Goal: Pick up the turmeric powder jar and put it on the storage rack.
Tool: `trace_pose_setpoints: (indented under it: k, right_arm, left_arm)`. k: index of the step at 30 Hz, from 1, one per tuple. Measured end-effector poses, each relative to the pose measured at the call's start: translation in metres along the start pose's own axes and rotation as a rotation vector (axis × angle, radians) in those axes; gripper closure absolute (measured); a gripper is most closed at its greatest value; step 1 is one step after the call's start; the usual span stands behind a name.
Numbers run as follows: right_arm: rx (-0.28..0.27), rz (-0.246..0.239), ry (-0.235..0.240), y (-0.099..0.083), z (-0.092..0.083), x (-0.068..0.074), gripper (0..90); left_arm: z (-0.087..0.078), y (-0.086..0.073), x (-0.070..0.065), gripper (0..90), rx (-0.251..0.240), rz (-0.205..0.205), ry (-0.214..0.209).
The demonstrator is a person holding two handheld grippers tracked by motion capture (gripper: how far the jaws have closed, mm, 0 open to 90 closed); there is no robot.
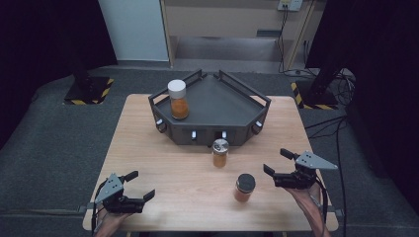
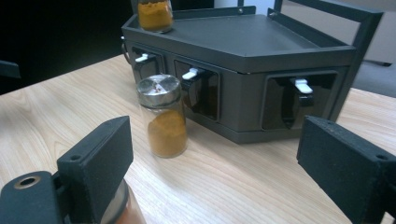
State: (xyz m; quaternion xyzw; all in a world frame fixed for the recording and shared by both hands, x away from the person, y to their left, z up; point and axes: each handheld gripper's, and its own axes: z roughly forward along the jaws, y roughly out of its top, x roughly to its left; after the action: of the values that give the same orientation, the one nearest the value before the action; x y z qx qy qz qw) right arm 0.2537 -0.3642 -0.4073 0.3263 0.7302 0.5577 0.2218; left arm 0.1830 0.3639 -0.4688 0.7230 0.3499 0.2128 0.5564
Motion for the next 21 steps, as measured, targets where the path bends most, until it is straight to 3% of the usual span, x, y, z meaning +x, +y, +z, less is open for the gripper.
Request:
trace_pose_setpoints:
  k: [21]
  right_arm:
    - [0.054,-0.026,0.111,0.022,0.057,-0.018,11.1]
  left_arm:
    - [0.001,0.001,-0.001,3.5,0.01,0.009,0.001]
